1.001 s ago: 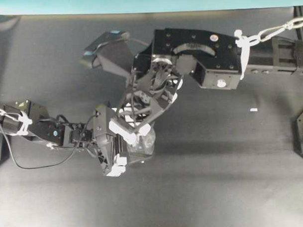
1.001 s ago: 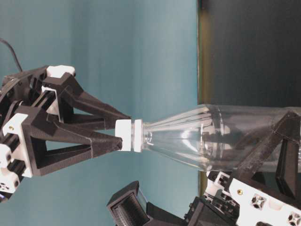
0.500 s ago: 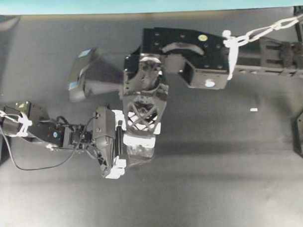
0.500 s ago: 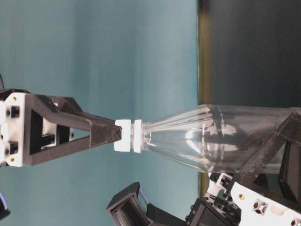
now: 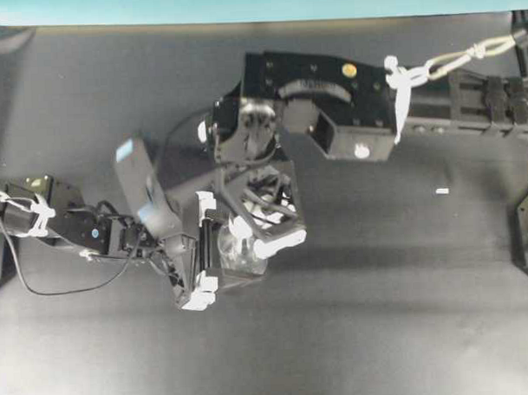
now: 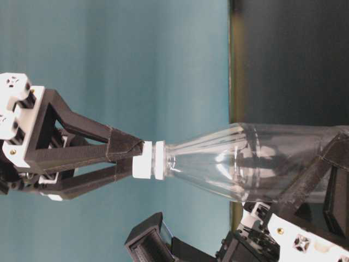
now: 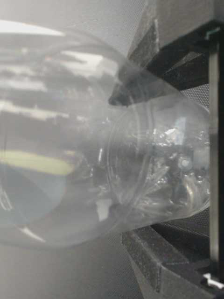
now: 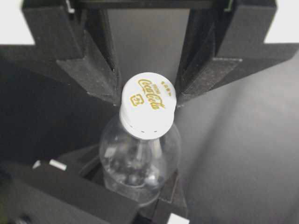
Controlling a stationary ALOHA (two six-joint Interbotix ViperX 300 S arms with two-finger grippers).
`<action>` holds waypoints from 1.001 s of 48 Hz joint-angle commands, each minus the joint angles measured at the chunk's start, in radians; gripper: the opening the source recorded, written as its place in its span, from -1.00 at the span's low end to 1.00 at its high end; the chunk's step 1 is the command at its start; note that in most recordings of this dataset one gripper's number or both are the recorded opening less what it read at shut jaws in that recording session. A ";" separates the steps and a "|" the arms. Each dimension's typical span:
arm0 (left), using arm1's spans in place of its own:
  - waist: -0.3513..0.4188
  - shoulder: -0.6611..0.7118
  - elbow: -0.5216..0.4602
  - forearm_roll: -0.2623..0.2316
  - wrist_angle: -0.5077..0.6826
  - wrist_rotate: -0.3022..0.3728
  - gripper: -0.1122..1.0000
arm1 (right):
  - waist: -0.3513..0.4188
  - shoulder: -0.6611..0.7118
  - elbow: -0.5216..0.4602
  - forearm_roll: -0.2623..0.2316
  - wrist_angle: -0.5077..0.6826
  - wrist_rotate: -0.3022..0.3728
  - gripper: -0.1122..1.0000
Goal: Open the bottle cap by holding the bottle with the left arm and twisting the cap with the right arm.
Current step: 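Close the right gripper fingers around the white cap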
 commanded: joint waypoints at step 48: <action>0.008 0.008 0.028 0.002 0.009 0.005 0.72 | 0.034 -0.083 0.098 -0.049 -0.112 0.054 0.68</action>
